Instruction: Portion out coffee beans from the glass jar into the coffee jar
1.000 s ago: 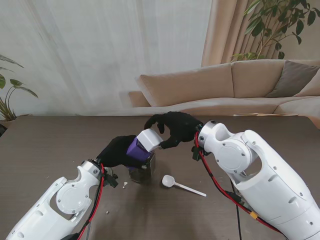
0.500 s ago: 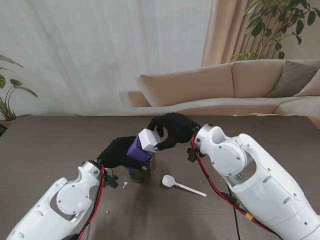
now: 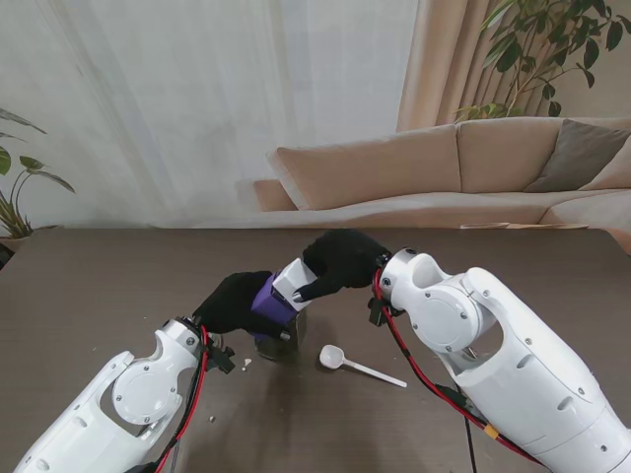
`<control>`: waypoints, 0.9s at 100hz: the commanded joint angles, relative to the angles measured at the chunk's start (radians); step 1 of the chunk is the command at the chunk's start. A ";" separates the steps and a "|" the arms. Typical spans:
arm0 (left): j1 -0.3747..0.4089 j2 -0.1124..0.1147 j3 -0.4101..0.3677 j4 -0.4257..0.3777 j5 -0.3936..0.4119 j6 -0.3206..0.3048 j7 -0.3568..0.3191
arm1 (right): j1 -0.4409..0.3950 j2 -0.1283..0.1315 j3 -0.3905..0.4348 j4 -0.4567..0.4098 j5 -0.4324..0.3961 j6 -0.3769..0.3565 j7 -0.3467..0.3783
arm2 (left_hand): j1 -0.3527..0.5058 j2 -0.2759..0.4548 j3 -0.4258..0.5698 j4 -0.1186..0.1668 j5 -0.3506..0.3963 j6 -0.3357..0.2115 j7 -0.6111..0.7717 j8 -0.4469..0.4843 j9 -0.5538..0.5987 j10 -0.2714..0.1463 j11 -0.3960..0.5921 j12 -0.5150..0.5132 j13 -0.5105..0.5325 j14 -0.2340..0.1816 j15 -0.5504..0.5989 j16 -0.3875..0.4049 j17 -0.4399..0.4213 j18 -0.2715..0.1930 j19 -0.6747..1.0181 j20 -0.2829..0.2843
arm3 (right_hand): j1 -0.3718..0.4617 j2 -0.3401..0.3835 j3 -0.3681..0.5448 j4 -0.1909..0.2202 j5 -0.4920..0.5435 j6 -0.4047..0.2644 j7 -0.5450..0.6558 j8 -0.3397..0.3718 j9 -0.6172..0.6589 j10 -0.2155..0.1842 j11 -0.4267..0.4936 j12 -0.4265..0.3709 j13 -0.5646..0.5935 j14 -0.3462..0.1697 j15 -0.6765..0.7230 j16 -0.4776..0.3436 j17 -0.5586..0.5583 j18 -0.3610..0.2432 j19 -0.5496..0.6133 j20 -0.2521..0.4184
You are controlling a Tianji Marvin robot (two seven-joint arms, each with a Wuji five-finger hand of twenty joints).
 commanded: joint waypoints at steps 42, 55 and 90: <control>-0.005 -0.008 -0.009 -0.004 -0.006 -0.003 -0.001 | -0.043 -0.016 -0.035 -0.017 -0.042 0.045 -0.040 | 0.378 0.602 0.388 0.037 0.065 -0.096 0.146 0.063 0.075 -0.033 0.108 0.033 0.060 0.048 0.146 0.027 -0.045 -0.066 -0.011 0.007 | 0.037 0.232 -0.136 0.097 0.375 -0.192 0.292 0.013 0.154 -0.062 -0.064 0.005 0.113 0.048 -0.007 -0.012 -0.159 0.036 0.063 -0.026; 0.000 -0.008 -0.012 -0.005 -0.003 -0.001 0.001 | -0.058 -0.023 -0.020 -0.011 -0.043 0.037 -0.079 | 0.378 0.602 0.389 0.037 0.066 -0.096 0.146 0.063 0.076 -0.033 0.108 0.033 0.061 0.049 0.146 0.027 -0.045 -0.065 -0.011 0.007 | 0.051 0.214 -0.114 0.098 0.373 -0.185 0.295 -0.002 0.182 -0.063 -0.072 0.001 0.124 0.053 -0.004 -0.005 -0.148 0.037 0.067 -0.030; 0.011 -0.007 -0.017 -0.015 0.003 0.008 0.004 | -0.100 -0.025 0.047 -0.047 -0.049 0.028 -0.103 | 0.378 0.603 0.388 0.037 0.067 -0.098 0.148 0.064 0.077 -0.032 0.108 0.034 0.061 0.048 0.148 0.027 -0.044 -0.065 -0.010 0.008 | 0.040 0.192 -0.117 0.086 0.360 -0.195 0.260 -0.019 0.125 -0.057 -0.083 0.008 0.104 0.039 -0.014 -0.004 -0.173 0.037 0.060 -0.032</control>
